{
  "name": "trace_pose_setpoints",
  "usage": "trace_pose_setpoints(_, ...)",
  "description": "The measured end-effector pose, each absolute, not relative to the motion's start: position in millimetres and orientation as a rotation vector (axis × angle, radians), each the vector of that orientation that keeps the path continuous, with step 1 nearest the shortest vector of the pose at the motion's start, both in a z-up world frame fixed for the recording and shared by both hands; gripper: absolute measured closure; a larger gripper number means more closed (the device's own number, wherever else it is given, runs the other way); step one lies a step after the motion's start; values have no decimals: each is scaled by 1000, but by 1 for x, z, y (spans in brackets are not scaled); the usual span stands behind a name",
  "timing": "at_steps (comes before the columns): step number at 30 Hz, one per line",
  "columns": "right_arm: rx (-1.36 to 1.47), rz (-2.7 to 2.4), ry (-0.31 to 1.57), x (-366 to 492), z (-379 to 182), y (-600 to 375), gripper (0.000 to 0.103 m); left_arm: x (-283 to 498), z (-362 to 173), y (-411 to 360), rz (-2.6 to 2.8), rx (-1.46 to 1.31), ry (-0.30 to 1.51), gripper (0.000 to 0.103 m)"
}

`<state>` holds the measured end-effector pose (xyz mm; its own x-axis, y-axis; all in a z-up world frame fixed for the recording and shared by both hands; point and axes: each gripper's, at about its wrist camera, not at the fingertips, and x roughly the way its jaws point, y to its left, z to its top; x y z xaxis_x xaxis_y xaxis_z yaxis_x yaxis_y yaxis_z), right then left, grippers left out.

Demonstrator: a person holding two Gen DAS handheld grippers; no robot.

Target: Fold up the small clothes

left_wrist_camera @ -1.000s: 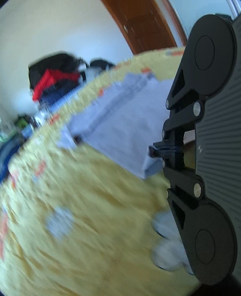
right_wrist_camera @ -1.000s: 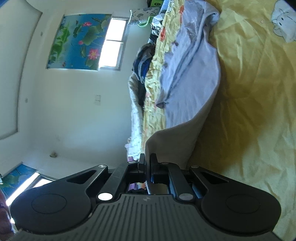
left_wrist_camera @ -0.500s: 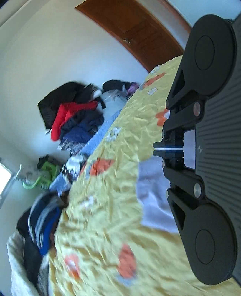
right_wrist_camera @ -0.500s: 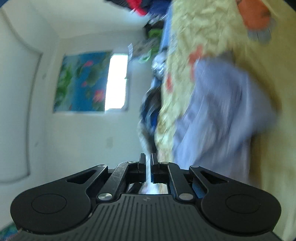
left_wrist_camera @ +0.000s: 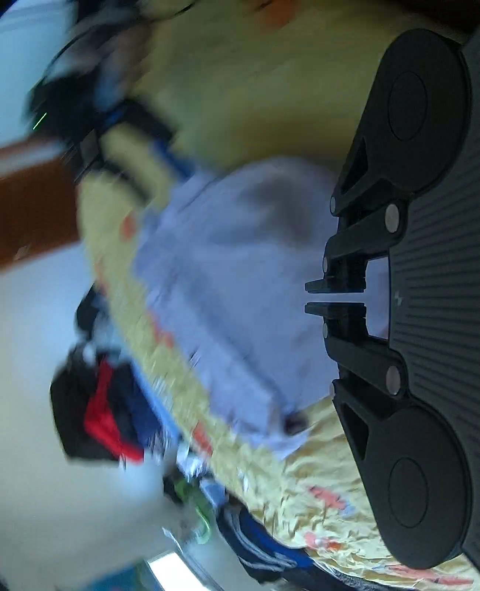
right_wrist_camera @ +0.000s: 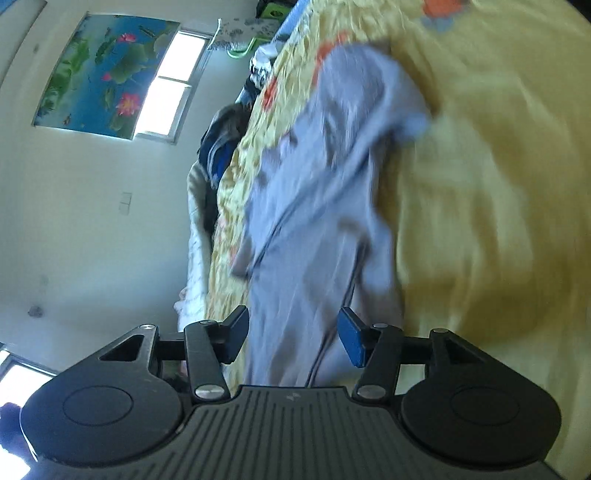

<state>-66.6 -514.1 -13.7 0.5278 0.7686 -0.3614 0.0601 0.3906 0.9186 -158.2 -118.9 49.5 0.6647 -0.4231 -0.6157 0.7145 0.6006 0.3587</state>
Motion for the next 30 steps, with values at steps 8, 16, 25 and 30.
trace_pose_setpoints(8,1103,591,936,-83,-11,-487,48,-200,67,-82,-751,564,546,10)
trace_pose_setpoints(16,1084,621,931,-88,1,-476,48,-182,46,-75,-699,265,572,10)
trace_pose_setpoints(25,1097,586,915,-96,-2,-491,48,-165,28,-82,-706,205,687,42)
trace_pose_setpoints(30,1110,575,896,-95,-5,-498,48,-160,23,-77,-678,171,712,79)
